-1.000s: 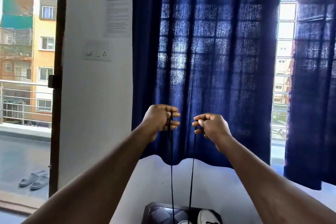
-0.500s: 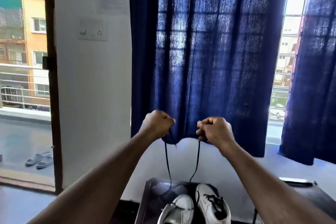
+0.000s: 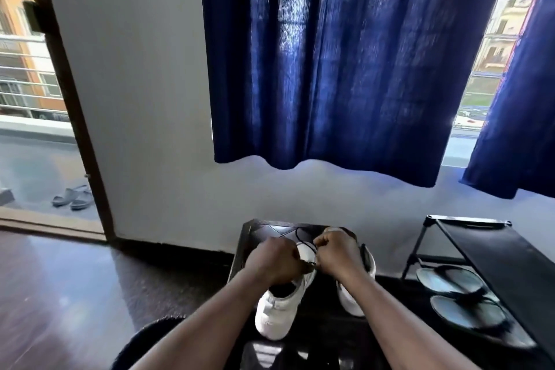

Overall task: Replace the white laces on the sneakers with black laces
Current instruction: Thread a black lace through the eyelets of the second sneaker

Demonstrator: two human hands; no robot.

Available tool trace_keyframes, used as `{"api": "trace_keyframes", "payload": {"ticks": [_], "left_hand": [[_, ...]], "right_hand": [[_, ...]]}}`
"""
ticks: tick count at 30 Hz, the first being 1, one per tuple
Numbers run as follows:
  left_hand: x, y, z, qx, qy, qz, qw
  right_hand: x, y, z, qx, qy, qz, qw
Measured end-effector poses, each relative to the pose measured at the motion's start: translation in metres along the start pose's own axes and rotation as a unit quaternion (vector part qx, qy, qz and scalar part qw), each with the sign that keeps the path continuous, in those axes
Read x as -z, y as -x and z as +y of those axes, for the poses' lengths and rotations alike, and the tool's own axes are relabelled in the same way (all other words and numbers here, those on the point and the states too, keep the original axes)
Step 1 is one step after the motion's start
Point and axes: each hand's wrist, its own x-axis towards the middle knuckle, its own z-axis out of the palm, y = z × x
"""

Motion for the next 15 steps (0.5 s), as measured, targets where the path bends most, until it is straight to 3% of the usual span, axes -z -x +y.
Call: {"api": "trace_keyframes", "payload": {"ticks": [3, 5, 11, 15], "left_hand": [[-0.016, 0.003, 0.006, -0.018, -0.068, 0.043, 0.997], [-0.021, 0.005, 0.006, -0.026, -0.101, 0.066, 0.992], [-0.028, 0.010, 0.002, -0.016, -0.086, 0.103, 0.991], [-0.034, 0.016, 0.002, 0.003, -0.078, 0.122, 0.989]], "right_hand": [[-0.018, -0.001, 0.008, -0.009, 0.106, -0.058, 0.993], [-0.035, -0.007, 0.018, -0.027, 0.142, -0.055, 0.988], [-0.045, -0.005, 0.022, -0.032, 0.144, -0.005, 0.989], [-0.038, 0.000, 0.012, -0.015, 0.087, 0.016, 0.996]]}}
